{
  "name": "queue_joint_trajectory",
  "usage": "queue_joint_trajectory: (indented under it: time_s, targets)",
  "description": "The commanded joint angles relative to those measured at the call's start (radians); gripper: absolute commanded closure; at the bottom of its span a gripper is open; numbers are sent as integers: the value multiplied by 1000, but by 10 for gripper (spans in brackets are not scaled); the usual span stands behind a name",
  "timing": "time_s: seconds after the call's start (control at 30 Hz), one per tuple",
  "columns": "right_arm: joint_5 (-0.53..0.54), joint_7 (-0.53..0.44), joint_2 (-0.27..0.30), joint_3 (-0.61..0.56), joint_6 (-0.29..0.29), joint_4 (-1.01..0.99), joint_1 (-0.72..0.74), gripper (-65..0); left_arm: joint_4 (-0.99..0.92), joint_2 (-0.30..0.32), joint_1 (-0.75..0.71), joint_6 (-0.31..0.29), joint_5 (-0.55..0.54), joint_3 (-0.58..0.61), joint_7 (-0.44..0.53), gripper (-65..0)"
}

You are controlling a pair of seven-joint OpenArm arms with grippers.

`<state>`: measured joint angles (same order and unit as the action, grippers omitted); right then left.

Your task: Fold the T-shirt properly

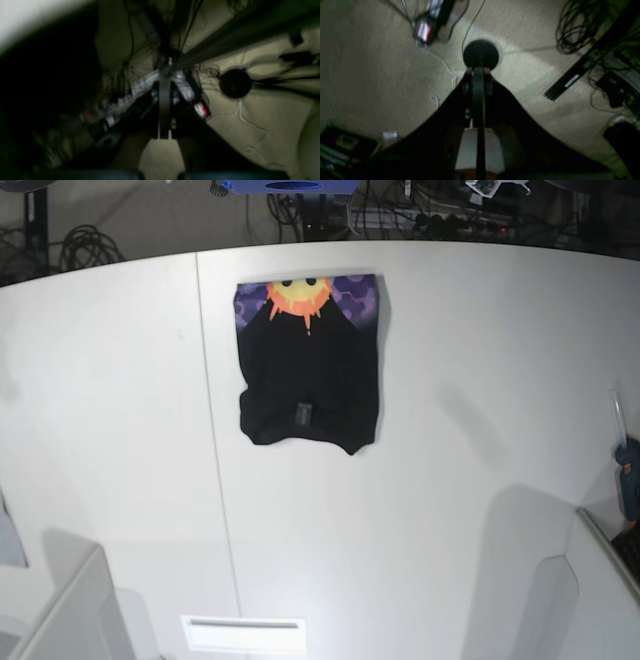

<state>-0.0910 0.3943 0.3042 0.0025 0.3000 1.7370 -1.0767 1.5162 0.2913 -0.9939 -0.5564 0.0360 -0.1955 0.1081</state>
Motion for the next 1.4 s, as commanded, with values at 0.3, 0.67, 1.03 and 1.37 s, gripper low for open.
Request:
queue_joint_trajectory:
  time_s: [0.3, 0.67, 1.03, 1.37]
  targets:
    - [0, 68, 89, -204, 0, -185, 135, 0, -196, -93, 68, 3, -5, 3, 6, 0]
    - [4, 117, 72, -487, -2, -495, 359, 0, -621, -113, 255, 114, -3, 11, 6, 0]
    - [18, 7, -115, -479, -2, -997, 563, 0, -1152, -79, 596, 114, 74, 149, 17, 0]
    - [274, -475, -210, -194, -2, -1554, 778, 0, -1394, -85, 778, 115, 123, 317, 17, 0]
